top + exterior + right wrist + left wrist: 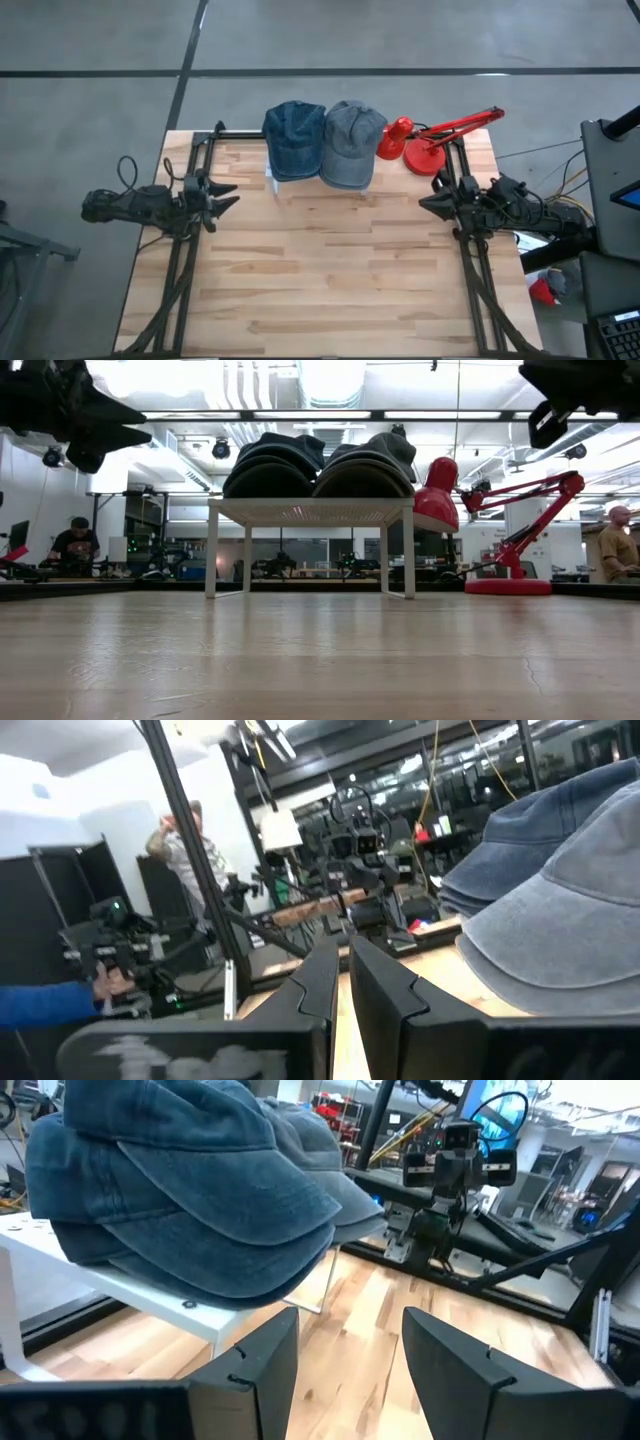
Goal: Pick & Place hat
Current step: Return to Home Position
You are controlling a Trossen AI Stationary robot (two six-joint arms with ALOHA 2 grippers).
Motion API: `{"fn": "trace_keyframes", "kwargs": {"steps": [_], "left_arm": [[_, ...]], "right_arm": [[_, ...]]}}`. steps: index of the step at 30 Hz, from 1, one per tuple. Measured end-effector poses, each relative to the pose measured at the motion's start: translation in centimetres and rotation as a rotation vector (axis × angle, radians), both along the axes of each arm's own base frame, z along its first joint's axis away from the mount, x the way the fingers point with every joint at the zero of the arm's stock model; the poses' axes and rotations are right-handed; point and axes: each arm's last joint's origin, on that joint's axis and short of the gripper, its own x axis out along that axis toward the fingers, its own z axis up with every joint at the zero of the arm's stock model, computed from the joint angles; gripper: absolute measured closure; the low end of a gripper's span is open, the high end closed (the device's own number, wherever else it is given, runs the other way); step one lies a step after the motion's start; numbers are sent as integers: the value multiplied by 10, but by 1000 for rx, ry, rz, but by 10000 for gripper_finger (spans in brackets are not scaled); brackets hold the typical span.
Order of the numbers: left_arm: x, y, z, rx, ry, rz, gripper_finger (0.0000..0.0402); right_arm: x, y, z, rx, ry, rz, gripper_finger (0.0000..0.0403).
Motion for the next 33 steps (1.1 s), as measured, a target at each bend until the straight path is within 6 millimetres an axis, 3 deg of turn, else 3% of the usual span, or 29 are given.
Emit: {"fn": "trace_keyframes", "kwargs": {"steps": [4, 22, 33], "left_arm": [[2, 0, -6, 2, 25, 0, 221], [10, -1, -32, 17, 102, 11, 220], [8, 3, -33, 38, 111, 163, 220]], "right_arm": [[-4, 0, -11, 10, -24, 5, 374], [10, -2, -59, -162, 123, -69, 374], [10, -5, -62, -308, 153, -179, 374]]}}
